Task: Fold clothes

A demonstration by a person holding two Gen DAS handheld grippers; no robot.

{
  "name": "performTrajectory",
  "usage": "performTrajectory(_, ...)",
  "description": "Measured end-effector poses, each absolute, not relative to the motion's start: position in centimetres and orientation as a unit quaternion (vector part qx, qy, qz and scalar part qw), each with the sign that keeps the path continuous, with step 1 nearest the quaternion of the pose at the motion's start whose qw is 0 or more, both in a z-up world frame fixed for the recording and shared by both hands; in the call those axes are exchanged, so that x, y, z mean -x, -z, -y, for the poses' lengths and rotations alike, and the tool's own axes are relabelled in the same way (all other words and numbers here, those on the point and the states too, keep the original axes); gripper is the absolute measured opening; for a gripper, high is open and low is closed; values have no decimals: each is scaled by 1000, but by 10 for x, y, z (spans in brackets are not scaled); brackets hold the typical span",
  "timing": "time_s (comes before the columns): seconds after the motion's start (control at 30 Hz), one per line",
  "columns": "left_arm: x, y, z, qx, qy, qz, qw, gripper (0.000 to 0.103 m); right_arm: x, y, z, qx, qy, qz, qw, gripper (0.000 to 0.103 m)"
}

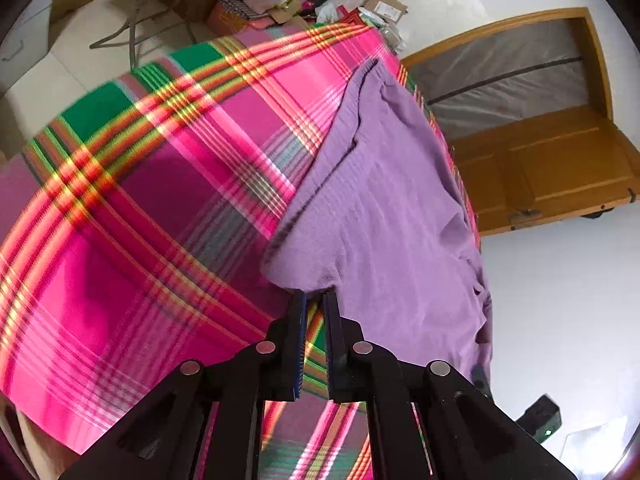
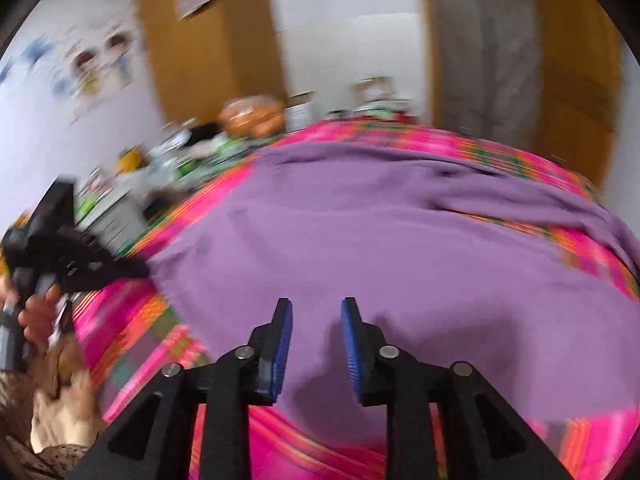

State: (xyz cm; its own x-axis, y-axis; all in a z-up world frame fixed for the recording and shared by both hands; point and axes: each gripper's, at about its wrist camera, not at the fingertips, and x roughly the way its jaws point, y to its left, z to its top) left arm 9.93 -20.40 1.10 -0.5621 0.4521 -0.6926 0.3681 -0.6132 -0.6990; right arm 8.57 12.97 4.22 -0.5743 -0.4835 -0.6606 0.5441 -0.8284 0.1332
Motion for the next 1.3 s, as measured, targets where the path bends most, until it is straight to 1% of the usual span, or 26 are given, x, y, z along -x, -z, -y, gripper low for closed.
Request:
performTrajectory(0.1, -96, -11, 218, 466, -773, 430, 20, 11, -88, -37, -85, -365, 867, -80, 329, 39)
performTrajectory(0.17, -89, -9, 226, 470, -772, 427, 24, 16, -89, -30, -56, -371, 854, -105, 350, 40)
performTrajectory(0.23, -79, -8, 234, 477, -773, 418, 24, 22, -92, -24, -35, -375, 844, -120, 364, 42)
performTrajectory(0.3, -69, -6, 241, 480, -773, 414, 27, 23, -93, -18, -20, -382, 835, -129, 375, 47)
performTrajectory(0.4, -51, -4, 251, 484, -773, 408, 31, 26, -94, -10, 2, -386, 826, -151, 383, 47)
performTrajectory(0.5, -27, -3, 261, 487, -771, 409, 42, 27, -95, -7, 17, -378, 828, -176, 375, 47)
performTrajectory(0.57, -13, -3, 262, 490, -771, 404, 48, 29, -93, -4, 22, -385, 827, -177, 369, 47)
performTrajectory(0.63, 4, -4, 261, 494, -774, 392, 56, 30, -91, -2, 22, -390, 829, -172, 363, 46)
performTrajectory(0.7, 18, -5, 259, 497, -775, 386, 59, 30, -90, -1, 22, -394, 831, -167, 356, 33)
performTrajectory(0.77, 26, -5, 255, 499, -774, 384, 63, 30, -89, -1, 22, -396, 836, -161, 345, 28)
performTrajectory(0.93, 52, -7, 240, 510, -772, 367, 96, 30, -86, -1, 24, -400, 836, -150, 345, 28)
performTrajectory(1.03, 65, -10, 236, 516, -775, 354, 93, 30, -84, -1, 25, -401, 835, -146, 346, 28)
performTrajectory(1.17, 65, -19, 238, 516, -785, 336, 73, 30, -86, -2, 24, -403, 835, -140, 348, 28)
performTrajectory(1.3, 58, -34, 224, 506, -799, 308, 104, 30, -78, 0, 23, -404, 834, -139, 349, 28)
